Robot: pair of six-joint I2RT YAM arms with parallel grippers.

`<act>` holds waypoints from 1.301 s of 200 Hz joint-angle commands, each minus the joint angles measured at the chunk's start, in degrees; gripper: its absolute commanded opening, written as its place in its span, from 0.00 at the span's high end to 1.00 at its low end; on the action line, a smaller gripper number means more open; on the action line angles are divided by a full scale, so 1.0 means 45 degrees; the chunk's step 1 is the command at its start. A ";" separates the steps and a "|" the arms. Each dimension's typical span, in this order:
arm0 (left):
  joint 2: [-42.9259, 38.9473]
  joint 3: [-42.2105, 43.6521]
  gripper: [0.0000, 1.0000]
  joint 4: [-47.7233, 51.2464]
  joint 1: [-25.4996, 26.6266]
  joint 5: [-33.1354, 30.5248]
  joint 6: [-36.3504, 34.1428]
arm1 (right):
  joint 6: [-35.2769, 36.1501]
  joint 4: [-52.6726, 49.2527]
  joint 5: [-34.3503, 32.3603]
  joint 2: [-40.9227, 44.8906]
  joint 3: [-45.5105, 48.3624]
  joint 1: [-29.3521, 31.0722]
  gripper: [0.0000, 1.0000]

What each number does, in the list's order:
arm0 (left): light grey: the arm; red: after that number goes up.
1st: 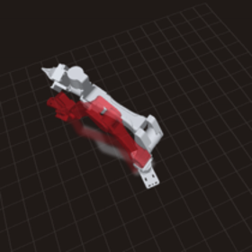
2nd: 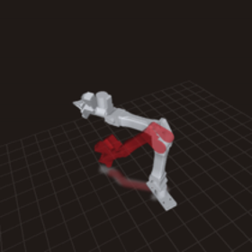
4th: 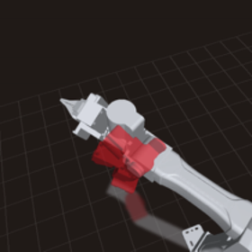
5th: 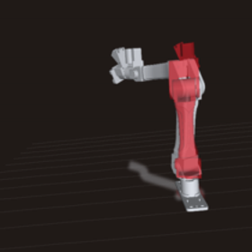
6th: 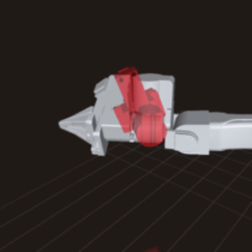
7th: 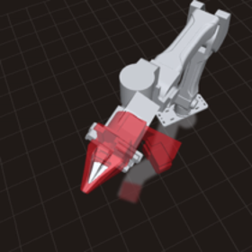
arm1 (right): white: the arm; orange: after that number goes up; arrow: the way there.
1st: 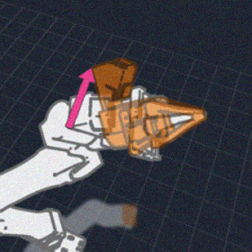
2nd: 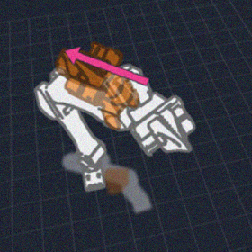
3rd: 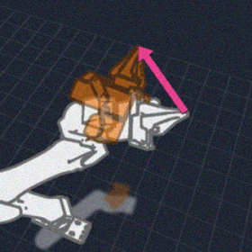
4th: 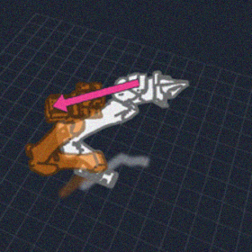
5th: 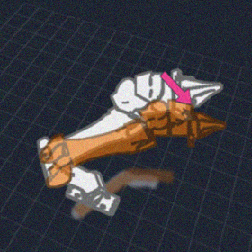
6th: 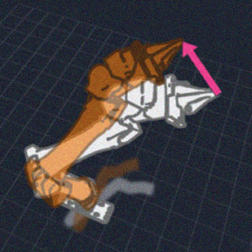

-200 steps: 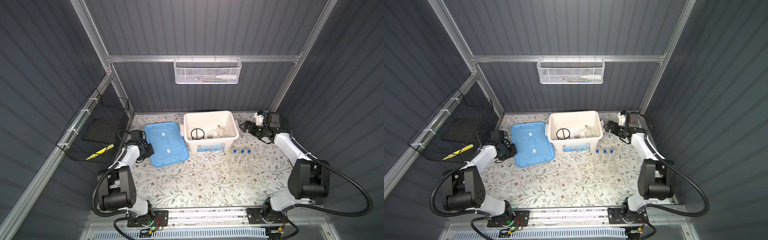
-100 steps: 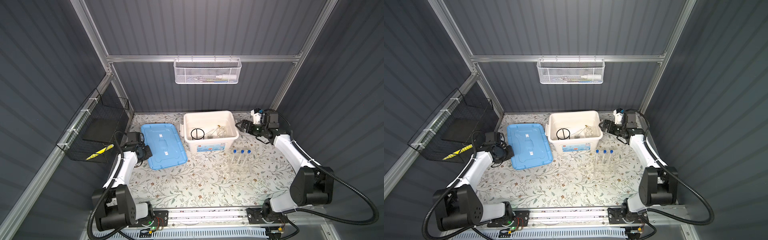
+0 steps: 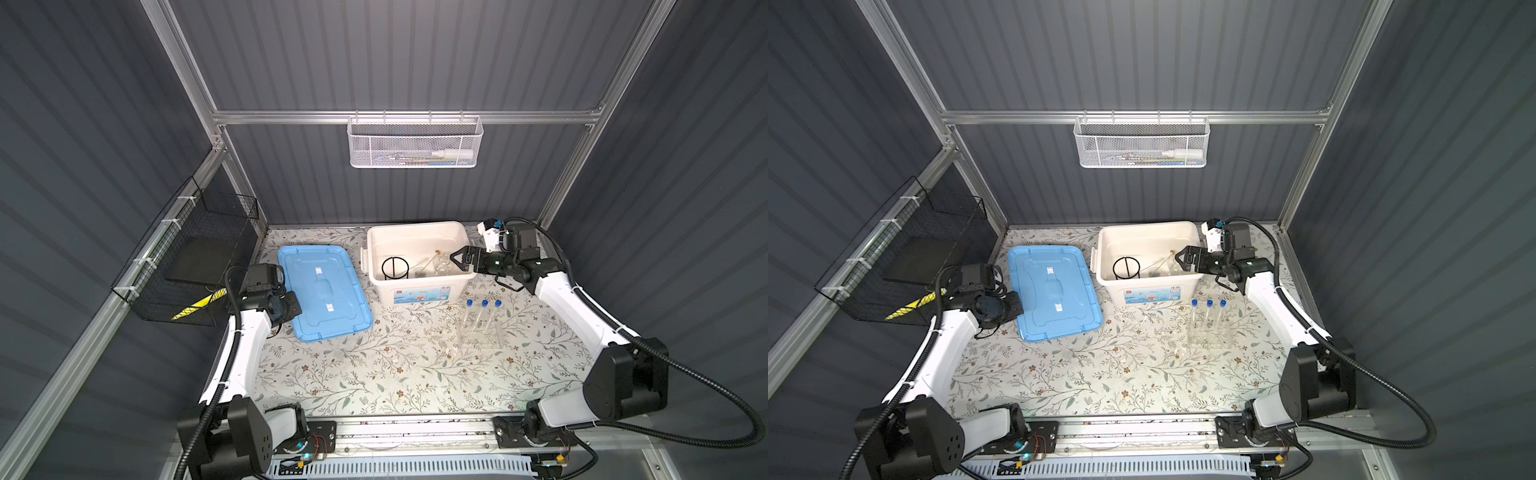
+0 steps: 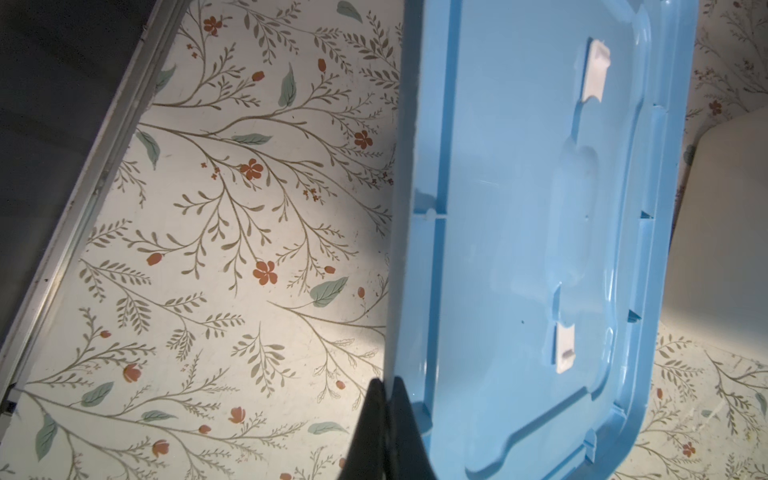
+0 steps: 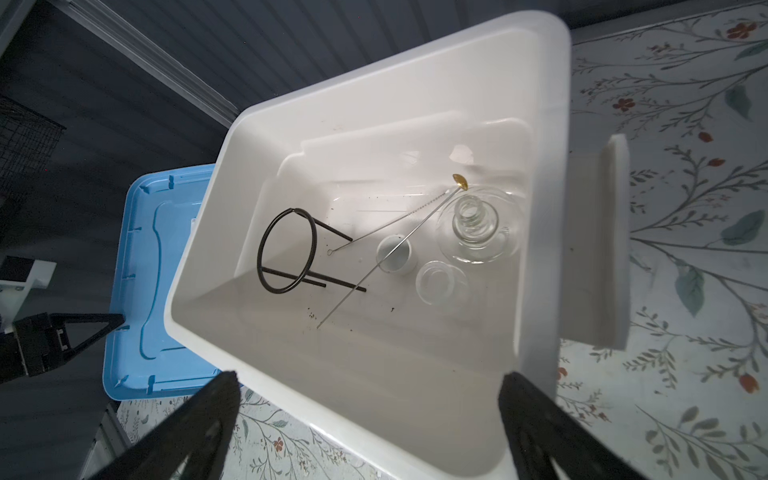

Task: Organize the chemistry lab equipment
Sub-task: 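Lift the lid edge with the left gripper while the right gripper reaches over the bin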

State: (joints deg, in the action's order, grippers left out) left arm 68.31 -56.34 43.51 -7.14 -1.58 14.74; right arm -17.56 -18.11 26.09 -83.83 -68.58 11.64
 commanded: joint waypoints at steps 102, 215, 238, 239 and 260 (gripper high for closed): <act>-0.2127 -0.1768 1.00 0.0759 -0.0055 0.0197 0.0086 | -0.0101 0.0162 -0.0523 0.0004 -0.0671 0.1740 0.01; -0.2741 -0.2259 1.00 0.0670 -0.0042 0.1050 0.0259 | 0.0110 0.1033 0.0775 -0.1549 -0.1746 0.3248 0.02; -0.2672 -0.2217 1.00 0.0238 -0.0035 0.1581 0.0433 | 0.0111 0.1430 0.1578 -0.2031 -0.2103 0.3351 0.02; -0.2677 -0.2212 1.00 0.0216 -0.0035 0.1611 0.0434 | 0.0112 0.1438 0.1611 -0.2053 -0.2124 0.3361 0.02; -0.2642 -0.2261 1.00 -0.0149 -0.0035 0.1986 0.0571 | 0.0123 0.1548 0.2150 -0.2571 -0.2651 0.3464 0.03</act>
State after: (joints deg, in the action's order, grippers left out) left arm 56.97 -64.62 47.46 -7.11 2.87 15.51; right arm -17.58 -13.28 30.98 -93.25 -77.21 26.59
